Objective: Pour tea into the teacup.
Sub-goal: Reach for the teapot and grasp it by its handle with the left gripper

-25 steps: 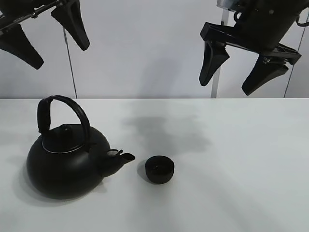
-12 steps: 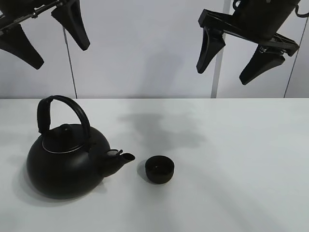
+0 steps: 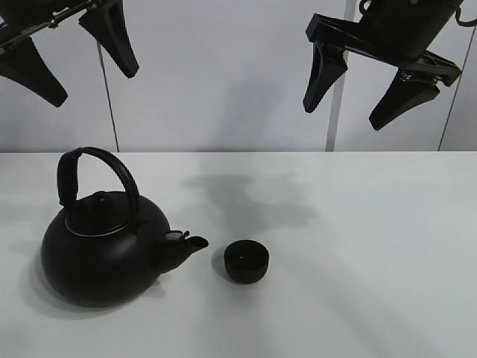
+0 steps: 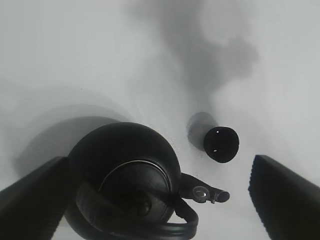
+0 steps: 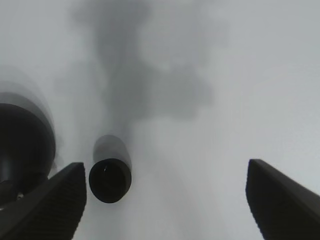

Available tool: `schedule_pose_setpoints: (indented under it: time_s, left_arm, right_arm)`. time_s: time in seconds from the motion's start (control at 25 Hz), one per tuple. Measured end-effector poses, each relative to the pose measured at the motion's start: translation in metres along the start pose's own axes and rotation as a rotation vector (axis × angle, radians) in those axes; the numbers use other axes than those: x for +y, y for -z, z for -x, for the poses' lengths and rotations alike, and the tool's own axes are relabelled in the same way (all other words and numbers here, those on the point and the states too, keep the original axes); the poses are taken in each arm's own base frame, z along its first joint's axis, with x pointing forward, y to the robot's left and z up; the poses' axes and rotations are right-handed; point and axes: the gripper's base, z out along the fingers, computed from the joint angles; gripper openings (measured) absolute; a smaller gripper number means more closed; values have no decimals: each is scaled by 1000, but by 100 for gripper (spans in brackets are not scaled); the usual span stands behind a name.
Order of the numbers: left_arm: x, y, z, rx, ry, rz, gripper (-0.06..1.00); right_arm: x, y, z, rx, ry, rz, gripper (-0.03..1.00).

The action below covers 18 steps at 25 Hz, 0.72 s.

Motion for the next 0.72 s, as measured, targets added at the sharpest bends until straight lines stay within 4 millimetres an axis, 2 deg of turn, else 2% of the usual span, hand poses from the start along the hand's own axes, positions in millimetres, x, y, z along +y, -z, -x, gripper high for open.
schedule_pose_setpoints:
  time_s: [0.52,0.72]
  left_arm:
    - [1,0,9,-102,-25,12,70]
    - [0,0,6,-61,-54,4,70]
  right_arm:
    - [0,0,0,-2,0,0,60]
    - [0,0,0,-2,0,0,60]
